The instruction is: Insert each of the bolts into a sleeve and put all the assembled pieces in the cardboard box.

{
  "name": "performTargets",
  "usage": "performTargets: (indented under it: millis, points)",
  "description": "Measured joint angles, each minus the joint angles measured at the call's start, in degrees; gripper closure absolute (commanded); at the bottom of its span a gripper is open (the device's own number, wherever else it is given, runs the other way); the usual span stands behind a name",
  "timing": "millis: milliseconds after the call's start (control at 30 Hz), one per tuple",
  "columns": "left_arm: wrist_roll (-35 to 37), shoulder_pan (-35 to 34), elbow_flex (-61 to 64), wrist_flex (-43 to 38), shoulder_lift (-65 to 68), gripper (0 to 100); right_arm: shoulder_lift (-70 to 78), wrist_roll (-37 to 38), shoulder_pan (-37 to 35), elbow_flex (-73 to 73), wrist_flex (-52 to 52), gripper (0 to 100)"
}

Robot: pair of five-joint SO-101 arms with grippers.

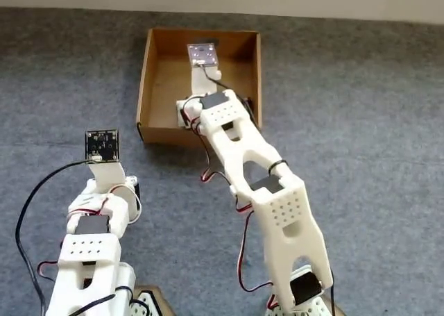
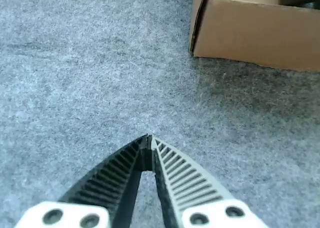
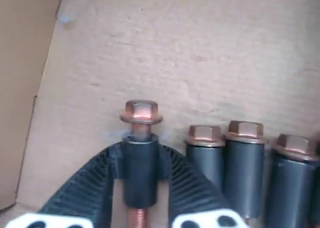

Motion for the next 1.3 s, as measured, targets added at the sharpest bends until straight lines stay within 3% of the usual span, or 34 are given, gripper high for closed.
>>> performTargets:
  millis: [400,533,1300]
  points:
    - [0.0,0.0,0.0,0.0,0.0,99,-2.9,-0.2,0.2,-3.1,6.2,86.0]
    - [0.0,0.0,0.0,0.0,0.0,99,-9.5,-0.2,0.6,-4.0,12.5,99.8]
    - [0.0,0.0,0.0,0.0,0.0,99,-46.3,0.5,5.8,-1.3,36.2,99.1]
